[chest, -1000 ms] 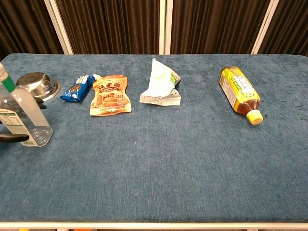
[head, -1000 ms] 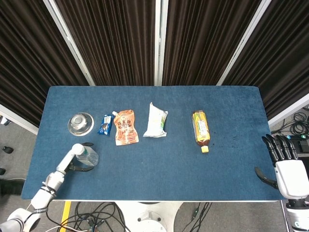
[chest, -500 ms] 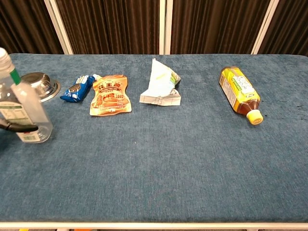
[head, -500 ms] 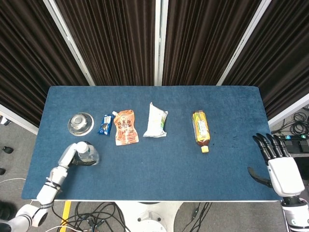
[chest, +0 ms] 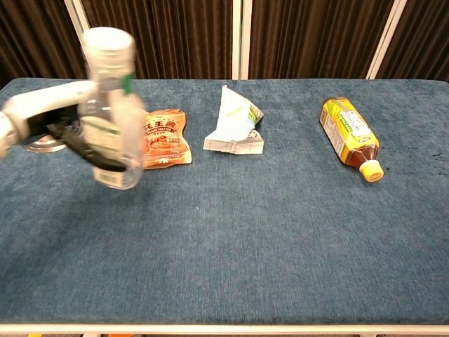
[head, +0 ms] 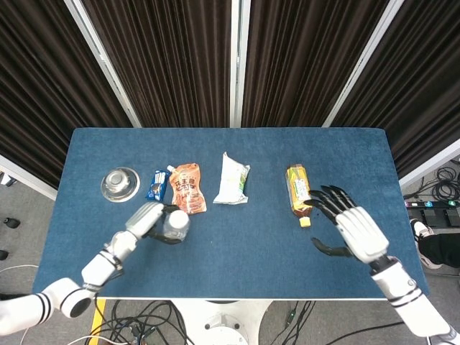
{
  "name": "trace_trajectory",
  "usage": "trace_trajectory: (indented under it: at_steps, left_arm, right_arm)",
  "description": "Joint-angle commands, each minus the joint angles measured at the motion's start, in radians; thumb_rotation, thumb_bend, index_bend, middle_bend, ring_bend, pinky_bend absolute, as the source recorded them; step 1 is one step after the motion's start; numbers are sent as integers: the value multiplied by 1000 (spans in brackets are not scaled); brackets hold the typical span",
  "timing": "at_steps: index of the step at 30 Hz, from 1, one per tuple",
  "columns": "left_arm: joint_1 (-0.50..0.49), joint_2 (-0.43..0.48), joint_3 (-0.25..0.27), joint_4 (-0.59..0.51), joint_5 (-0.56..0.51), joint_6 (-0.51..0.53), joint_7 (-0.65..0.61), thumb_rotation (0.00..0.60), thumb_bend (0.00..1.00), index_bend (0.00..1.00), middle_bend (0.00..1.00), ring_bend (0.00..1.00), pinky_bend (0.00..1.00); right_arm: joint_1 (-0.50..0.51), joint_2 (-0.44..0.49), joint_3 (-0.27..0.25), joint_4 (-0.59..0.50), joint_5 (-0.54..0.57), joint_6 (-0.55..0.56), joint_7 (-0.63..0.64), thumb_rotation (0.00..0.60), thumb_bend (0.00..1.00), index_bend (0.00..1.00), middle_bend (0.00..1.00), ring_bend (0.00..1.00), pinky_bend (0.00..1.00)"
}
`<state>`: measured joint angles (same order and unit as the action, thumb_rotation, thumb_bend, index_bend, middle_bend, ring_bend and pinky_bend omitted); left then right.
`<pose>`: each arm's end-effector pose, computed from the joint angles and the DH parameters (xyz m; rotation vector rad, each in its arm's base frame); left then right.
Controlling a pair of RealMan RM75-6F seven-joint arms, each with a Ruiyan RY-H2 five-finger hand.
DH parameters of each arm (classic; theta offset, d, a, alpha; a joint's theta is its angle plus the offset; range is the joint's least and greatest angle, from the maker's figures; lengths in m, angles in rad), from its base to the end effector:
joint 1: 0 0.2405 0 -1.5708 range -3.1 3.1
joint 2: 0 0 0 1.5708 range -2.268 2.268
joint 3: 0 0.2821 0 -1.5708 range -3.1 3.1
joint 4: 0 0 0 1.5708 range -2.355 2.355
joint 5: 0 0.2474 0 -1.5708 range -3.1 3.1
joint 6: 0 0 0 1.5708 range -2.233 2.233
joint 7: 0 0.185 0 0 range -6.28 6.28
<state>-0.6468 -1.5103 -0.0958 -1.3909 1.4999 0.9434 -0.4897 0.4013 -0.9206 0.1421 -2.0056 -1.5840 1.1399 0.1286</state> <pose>-0.1901 0.3717 -0.0698 -1.8359 -1.4963 -1.2640 -0.1724 -0.2991 0.1149 1.8038 -1.0614 1.2295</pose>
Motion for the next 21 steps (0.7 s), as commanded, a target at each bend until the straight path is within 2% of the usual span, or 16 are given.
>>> trace_trajectory:
  at_steps: [1,6,10,16,21]
  left_arm:
    - [-102,45,-68,-136,-153,-154,205,600,41,612,613,518,573]
    - [-164,35,-93,-196,-326,-235,368,600,42,597,607,518,572]
    - [-206,18,-110,-231,-451,-242,460,600,42,589,606,517,546]
    - [-249,4,-122,-264,-559,-223,539,600,42,588,606,517,538]
    - [-278,1,-119,-283,-610,-218,583,600,42,586,606,517,539]
  right_arm:
    - [93,-10,56,-59,128,-127,-80,507,249,254,99,0,0]
    - [187,-15,93,-111,292,-228,-213,449,210,280,87,0,0]
    - [262,-28,110,-138,413,-273,-319,417,195,296,87,0,0]
    - [334,-76,108,-156,521,-275,-411,416,190,297,86,0,0]
    - [367,-106,100,-163,558,-256,-456,418,191,297,86,0,0]
